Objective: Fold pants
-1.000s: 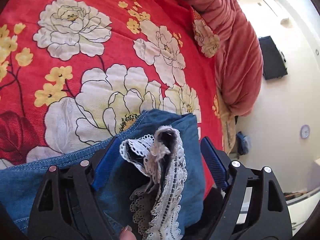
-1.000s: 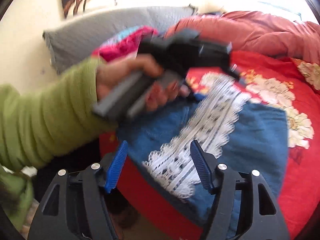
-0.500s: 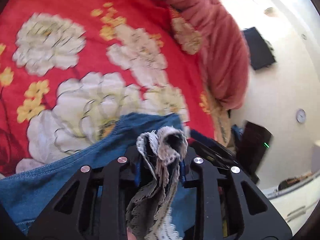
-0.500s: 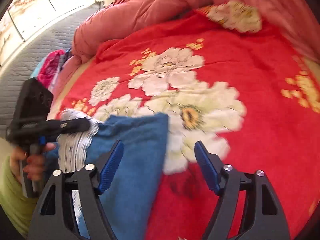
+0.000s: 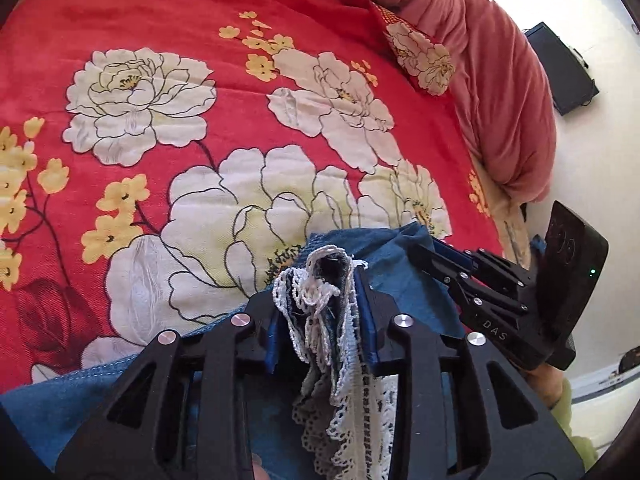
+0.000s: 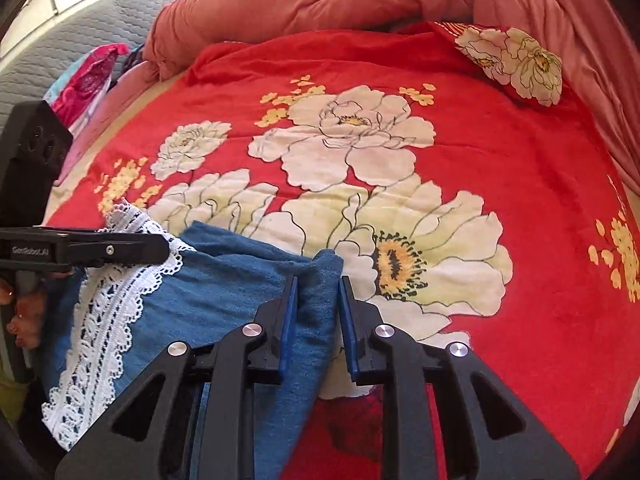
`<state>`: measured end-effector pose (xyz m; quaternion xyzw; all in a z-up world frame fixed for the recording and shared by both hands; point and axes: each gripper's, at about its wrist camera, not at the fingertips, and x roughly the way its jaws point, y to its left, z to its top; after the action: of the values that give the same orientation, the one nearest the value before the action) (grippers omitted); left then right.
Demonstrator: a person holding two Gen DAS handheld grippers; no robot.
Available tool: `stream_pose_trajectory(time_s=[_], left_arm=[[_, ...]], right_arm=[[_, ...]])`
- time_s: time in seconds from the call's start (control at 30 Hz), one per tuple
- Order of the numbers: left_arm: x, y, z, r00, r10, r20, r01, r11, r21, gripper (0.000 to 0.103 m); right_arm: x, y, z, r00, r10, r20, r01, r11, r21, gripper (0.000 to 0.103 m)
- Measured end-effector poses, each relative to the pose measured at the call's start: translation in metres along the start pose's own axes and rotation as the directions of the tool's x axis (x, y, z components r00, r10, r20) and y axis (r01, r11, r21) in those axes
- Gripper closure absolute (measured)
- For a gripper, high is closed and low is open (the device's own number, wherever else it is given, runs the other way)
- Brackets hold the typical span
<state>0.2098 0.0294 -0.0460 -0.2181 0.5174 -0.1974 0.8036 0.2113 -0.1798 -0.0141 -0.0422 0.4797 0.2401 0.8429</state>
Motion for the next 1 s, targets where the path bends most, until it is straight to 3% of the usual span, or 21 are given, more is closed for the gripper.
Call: stream_pose_trajectory(time_s=[0.1, 0.13, 0.2, 0.33, 0.43, 0.6, 0.7, 0.77, 1.0], left_arm=[[-0.003, 0.004, 0.001, 1.0, 0.018, 0.009, -0.018, 1.0, -0.007, 0.071], [-0.006, 0.005, 0.0, 0.999, 0.029, 0.017, -0.029, 1.0, -0.01, 0.064], [-0.014, 0.002, -0.001, 0.997, 0.063, 0.045, -0.063, 0.998, -0.009, 0.059], [-0.03, -0.009, -0.006, 0.994, 0.07, 0.09, -0.07, 0.998, 0.0, 0.056], [-0.047, -0.017, -0.017, 0.985, 0.101, 0.137, -0.102, 0.995, 0.004, 0.053], [-0.07, -0.022, -0.048, 0.975, 0.097, 0.202, -0.093, 0.995, -0.031, 0.048], [-0.079, -0.025, -0.064, 0.968, 0.103, 0.229, -0.094, 0.994, -0.049, 0.047], [-0.082, -0.026, -0.073, 0.966, 0.103, 0.238, -0.092, 0.994, -0.055, 0.044], [-0.089, -0.021, -0.11, 0.973, 0.059, 0.221, -0.032, 0.992, -0.124, 0.044]], right_arm=[[0.001, -0.004, -0.003, 1.0, -0.005, 0.008, 0.005, 1.0, 0.013, 0.069], [0.0, -0.005, -0.003, 1.0, 0.005, 0.016, -0.006, 1.0, 0.024, 0.059], [-0.007, -0.012, -0.005, 0.999, 0.02, 0.031, -0.022, 0.998, 0.059, 0.051], [-0.025, -0.015, -0.013, 0.998, -0.004, 0.055, 0.001, 0.999, 0.05, 0.047], [-0.039, -0.011, -0.014, 0.995, 0.029, 0.093, -0.032, 0.999, 0.036, 0.043], [-0.056, -0.002, -0.015, 0.988, 0.072, 0.136, -0.075, 0.997, 0.018, 0.038], [-0.064, 0.002, -0.02, 0.986, 0.075, 0.151, -0.078, 0.997, 0.014, 0.03], [-0.069, 0.005, -0.025, 0.985, 0.075, 0.155, -0.079, 0.997, 0.02, 0.025], [-0.082, 0.022, -0.047, 0.987, 0.031, 0.161, -0.028, 0.999, -0.016, 0.025]])
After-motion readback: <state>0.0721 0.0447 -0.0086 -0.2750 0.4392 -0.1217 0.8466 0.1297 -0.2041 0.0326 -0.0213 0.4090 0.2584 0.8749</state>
